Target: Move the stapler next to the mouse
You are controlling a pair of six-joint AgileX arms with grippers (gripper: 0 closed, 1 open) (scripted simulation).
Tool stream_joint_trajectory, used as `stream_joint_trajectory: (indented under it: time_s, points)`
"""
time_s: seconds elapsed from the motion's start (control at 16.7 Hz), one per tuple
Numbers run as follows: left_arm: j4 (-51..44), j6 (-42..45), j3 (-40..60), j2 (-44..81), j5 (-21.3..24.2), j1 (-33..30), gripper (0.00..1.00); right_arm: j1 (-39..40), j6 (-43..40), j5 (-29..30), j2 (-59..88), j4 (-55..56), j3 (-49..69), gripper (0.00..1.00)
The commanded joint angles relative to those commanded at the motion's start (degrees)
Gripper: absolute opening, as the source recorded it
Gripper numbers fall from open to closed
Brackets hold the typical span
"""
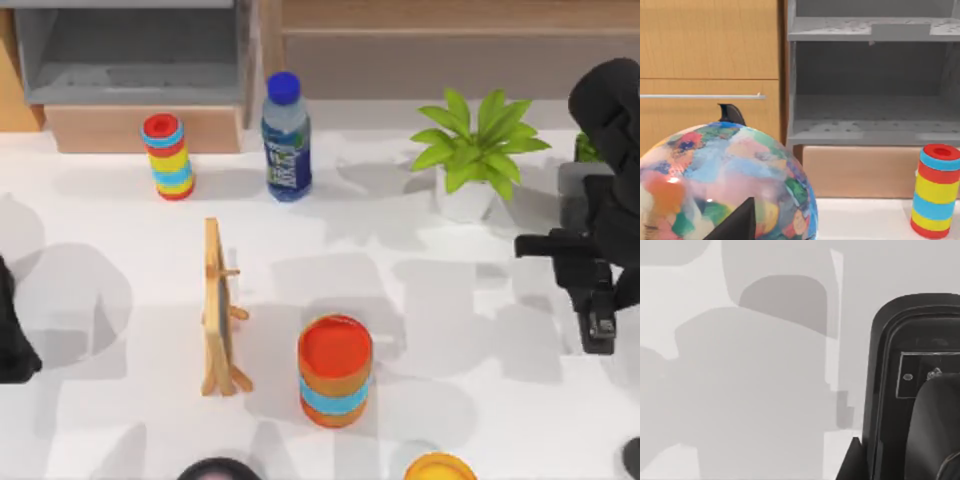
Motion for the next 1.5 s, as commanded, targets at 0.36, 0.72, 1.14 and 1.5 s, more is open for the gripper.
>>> stream_joint_trajectory:
  time_s: [0.36, 0.72, 1.14, 1.5]
  points:
    - [0.0, 0.0, 0.0, 0.0, 0.0, 0.0, 1.00, -8.7, -12.5, 0.1, 1.2, -1.2, 2.6, 0.00]
    - [0.0, 0.0, 0.0, 0.0, 0.0, 0.0, 1.00, -8.4, -12.4, 0.2, 0.8, -1.3, 2.5, 0.00]
    - [0.0, 0.0, 0.0, 0.0, 0.0, 0.0, 1.00, -7.8, -11.5, 1.8, -3.4, -4.9, 6.2, 0.00]
    - [0.0, 0.0, 0.0, 0.0, 0.0, 0.0, 1.00, -7.0, -11.2, 3.5, -8.8, -7.6, 9.6, 0.00]
